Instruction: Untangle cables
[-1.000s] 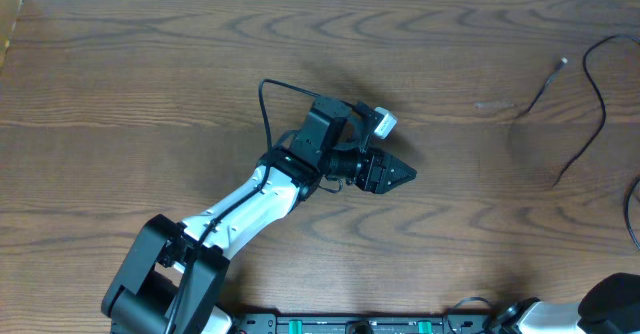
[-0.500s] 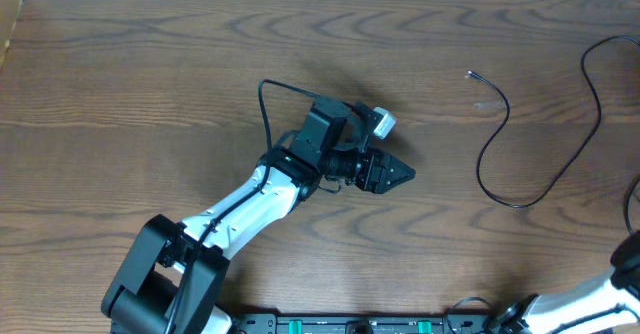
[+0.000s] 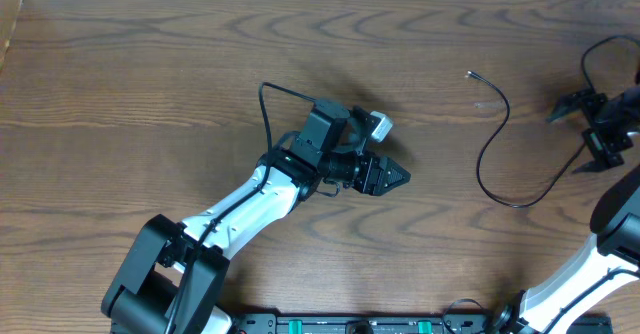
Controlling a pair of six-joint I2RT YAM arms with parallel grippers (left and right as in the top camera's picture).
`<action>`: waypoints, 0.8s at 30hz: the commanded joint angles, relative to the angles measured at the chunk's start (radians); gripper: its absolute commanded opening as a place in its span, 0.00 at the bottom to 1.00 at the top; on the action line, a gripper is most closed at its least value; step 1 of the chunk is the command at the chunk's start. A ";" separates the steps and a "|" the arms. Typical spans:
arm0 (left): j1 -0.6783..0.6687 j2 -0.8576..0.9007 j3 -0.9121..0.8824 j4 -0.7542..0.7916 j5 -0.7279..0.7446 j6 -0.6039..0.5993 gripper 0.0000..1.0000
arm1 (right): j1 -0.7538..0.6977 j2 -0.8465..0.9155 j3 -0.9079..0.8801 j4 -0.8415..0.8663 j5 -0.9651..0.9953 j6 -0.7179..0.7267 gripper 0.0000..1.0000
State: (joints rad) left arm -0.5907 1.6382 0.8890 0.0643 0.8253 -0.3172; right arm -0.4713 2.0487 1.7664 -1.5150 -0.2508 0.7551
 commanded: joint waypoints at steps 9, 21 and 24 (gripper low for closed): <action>0.003 0.004 0.032 -0.008 -0.007 0.009 0.62 | 0.089 -0.005 -0.327 0.177 0.095 0.078 0.99; 0.003 0.004 0.032 -0.008 -0.007 0.009 0.62 | 0.093 -0.005 -0.512 0.390 0.070 0.043 0.01; 0.003 0.004 0.032 -0.008 -0.007 0.009 0.62 | 0.090 -0.005 -0.507 0.475 -0.066 -0.082 0.01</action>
State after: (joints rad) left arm -0.5907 1.6382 0.8890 0.0563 0.8238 -0.3176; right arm -0.3847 2.0342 1.2736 -1.1172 -0.2363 0.7837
